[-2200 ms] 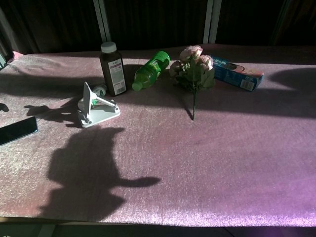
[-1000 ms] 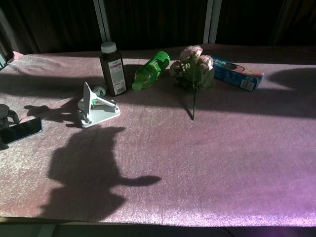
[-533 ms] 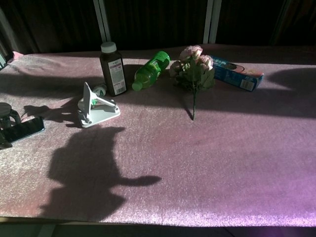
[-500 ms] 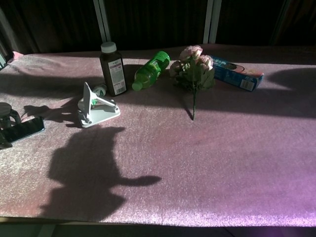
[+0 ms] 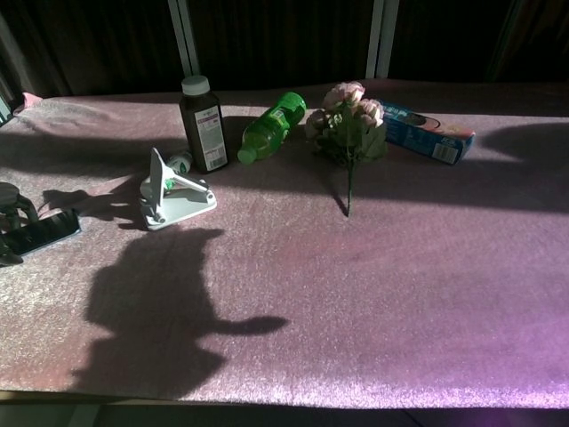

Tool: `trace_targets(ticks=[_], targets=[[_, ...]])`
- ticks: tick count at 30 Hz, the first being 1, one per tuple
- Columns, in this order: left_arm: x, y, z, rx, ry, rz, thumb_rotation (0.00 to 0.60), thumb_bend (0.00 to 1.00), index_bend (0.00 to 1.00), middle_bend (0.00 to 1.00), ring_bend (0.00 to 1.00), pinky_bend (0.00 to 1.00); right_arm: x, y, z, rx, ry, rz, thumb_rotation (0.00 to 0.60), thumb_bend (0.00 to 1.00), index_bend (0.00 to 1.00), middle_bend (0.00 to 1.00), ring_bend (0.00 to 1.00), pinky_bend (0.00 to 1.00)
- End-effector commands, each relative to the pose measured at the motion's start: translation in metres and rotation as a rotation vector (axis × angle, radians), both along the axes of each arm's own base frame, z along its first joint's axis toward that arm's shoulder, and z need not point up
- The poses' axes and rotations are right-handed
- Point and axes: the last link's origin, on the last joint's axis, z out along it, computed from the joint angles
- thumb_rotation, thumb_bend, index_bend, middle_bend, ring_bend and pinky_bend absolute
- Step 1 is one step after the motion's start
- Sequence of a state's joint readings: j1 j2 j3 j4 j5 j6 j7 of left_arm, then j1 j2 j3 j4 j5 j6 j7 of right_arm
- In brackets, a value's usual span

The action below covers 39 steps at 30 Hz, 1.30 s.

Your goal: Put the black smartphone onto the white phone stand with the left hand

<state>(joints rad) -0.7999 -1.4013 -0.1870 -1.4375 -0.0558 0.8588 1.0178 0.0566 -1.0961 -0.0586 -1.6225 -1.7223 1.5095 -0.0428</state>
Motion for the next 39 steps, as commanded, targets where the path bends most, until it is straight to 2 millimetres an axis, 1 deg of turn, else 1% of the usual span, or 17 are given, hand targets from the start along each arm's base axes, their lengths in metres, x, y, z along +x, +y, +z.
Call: trace_targets(ticks=[1,5,12,15,18,22,23,27,29,34,39], targets=[[0.001,-0.002,0.008,0.012,-0.065,-0.039,0.600,0.42,0.81,1.00,0.69,0.23,0.000,0.000,0.000,-0.002,-0.001,-0.001,0.600,0.13,0.00,0.00,0.00,0.00],[0.002,-0.007,0.023,0.091,-0.129,-0.112,0.600,0.44,0.84,1.00,0.71,0.24,0.000,0.001,0.001,-0.005,-0.001,-0.001,0.600,0.13,0.00,0.00,0.00,0.00],[-0.003,-0.024,0.050,0.209,-0.197,-0.203,0.600,0.44,0.84,1.00,0.71,0.25,0.000,0.001,0.000,-0.004,0.005,-0.003,0.600,0.13,0.00,0.00,0.00,0.00],[-0.004,-0.033,0.062,0.274,-0.252,-0.253,0.600,0.44,0.84,1.00,0.71,0.25,0.000,0.001,-0.001,-0.004,0.006,-0.004,0.600,0.13,0.00,0.00,0.00,0.00],[-0.004,-0.041,0.070,0.332,-0.323,-0.285,0.600,0.44,0.84,1.00,0.71,0.25,0.000,0.001,-0.001,-0.005,0.008,-0.006,0.600,0.13,0.00,0.00,0.00,0.00],[0.001,-0.051,0.076,0.422,-0.483,-0.321,0.600,0.44,0.85,1.00,0.71,0.25,0.000,0.001,-0.003,-0.002,0.012,-0.006,0.600,0.13,0.00,0.00,0.00,0.00],[0.005,-0.054,0.076,0.457,-0.555,-0.328,0.600,0.44,0.85,1.00,0.71,0.25,0.000,0.001,-0.003,-0.002,0.013,-0.006,0.600,0.13,0.00,0.00,0.00,0.00],[0.018,-0.059,0.068,0.531,-0.800,-0.337,0.600,0.44,0.85,1.00,0.71,0.25,0.000,0.001,-0.004,-0.001,0.013,-0.006,0.600,0.13,0.00,0.00,0.00,0.00],[0.024,-0.057,0.059,0.558,-0.900,-0.344,0.600,0.44,0.85,1.00,0.71,0.25,0.000,0.001,-0.004,0.001,0.014,-0.005,0.600,0.13,0.00,0.00,0.00,0.00],[0.040,-0.046,0.033,0.633,-0.993,-0.409,0.600,0.44,0.86,1.00,0.71,0.25,0.000,0.001,-0.005,0.004,0.015,-0.006,0.600,0.13,0.00,0.00,0.00,0.00],[0.065,-0.034,0.002,0.687,-1.029,-0.473,0.600,0.44,0.86,1.00,0.71,0.24,0.000,0.000,-0.005,0.007,0.016,-0.008,0.600,0.13,0.00,0.00,0.00,0.00]])
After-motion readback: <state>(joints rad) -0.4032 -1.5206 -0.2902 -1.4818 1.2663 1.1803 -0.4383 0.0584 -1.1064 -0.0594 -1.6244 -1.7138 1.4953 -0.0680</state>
